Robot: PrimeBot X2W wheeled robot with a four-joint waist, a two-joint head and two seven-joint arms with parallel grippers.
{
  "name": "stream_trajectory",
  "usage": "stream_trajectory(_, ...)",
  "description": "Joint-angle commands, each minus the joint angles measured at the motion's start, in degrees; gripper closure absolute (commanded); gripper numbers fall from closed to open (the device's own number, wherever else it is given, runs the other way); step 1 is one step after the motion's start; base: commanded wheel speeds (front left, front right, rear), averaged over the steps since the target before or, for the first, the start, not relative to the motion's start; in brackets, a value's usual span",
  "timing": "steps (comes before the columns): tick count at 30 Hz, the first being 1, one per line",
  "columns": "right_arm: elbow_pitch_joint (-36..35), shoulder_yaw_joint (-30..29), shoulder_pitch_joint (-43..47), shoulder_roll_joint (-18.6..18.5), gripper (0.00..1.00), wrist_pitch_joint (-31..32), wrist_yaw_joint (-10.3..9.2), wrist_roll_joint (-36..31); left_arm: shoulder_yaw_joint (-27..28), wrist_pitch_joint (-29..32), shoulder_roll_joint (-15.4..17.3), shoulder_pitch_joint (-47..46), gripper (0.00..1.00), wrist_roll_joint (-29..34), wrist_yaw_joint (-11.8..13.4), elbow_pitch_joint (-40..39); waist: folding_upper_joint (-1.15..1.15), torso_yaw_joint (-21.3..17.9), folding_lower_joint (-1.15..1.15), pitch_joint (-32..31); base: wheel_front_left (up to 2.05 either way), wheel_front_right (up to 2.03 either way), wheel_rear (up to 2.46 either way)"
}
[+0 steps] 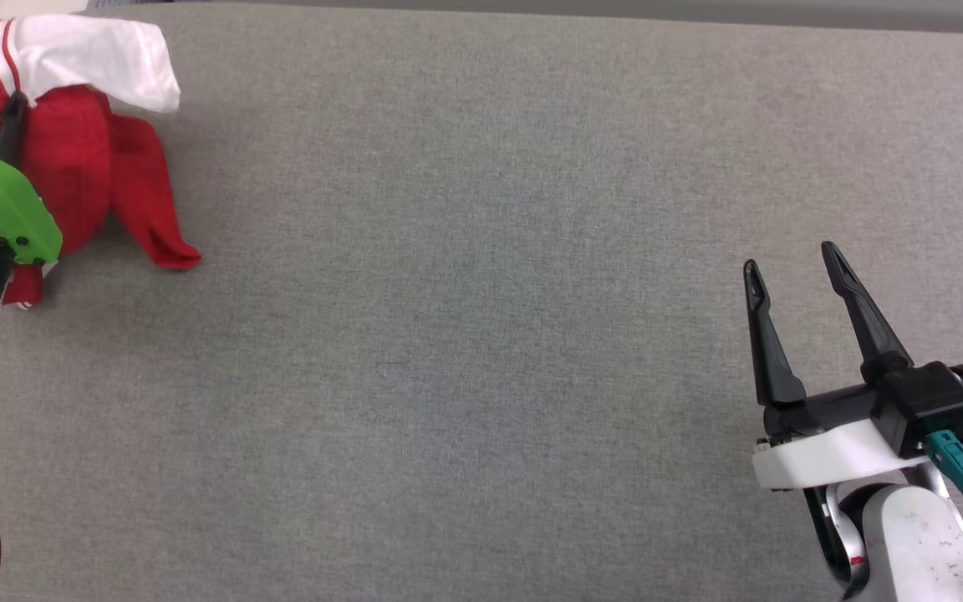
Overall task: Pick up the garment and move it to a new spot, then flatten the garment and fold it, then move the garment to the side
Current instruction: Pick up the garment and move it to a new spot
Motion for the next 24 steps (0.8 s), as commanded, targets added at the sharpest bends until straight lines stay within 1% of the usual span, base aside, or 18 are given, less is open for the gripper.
stream_trajectory(1,0.1,-0.4,0.5,0.2,0.00,-0.3,-0.06,0.4,0.0,-1.1,0.2,0.2,1.00,0.8,0.6,-1.1,0.00,0.0,0.00,-3.7,0.00,0.00,0.00)
stream_trajectory(7,0.3,-1.8,1.5,0.2,0.00,-0.3,-0.06,1.9,-2.2,-2.7,-1.2,-0.3,1.00,3.5,2.1,-7.4,0.00,-1.3,0.00,-7.0,0.00,0.00,0.00)
stream_trajectory(13,0.7,-4.2,2.1,0.2,0.00,-0.3,-0.06,2.5,-5.8,-1.3,-4.5,-0.6,1.00,5.4,2.9,-14.5,0.00,-4.0,0.00,-9.0,0.00,0.00,0.00)
stream_trajectory(19,0.7,-7.9,2.0,0.3,0.00,-0.3,-0.06,2.3,-9.5,-0.2,-10.2,-0.7,1.00,6.6,4.5,-19.6,0.00,-7.9,0.00,-9.4,0.00,0.00,0.00)
stream_trajectory(21,0.7,-8.7,2.0,0.3,0.00,-0.3,-0.06,2.2,-11.3,-0.5,-11.8,-0.5,1.00,8.1,5.3,-20.3,0.00,-9.4,0.00,-9.5,0.00,0.00,0.00)
stream_trajectory(24,0.8,-10.1,2.0,0.3,0.00,-0.3,-0.06,2.3,-13.4,-1.4,-15.7,1.1,1.00,8.2,6.2,-20.7,0.00,-11.8,0.00,-9.5,0.00,0.00,0.00)
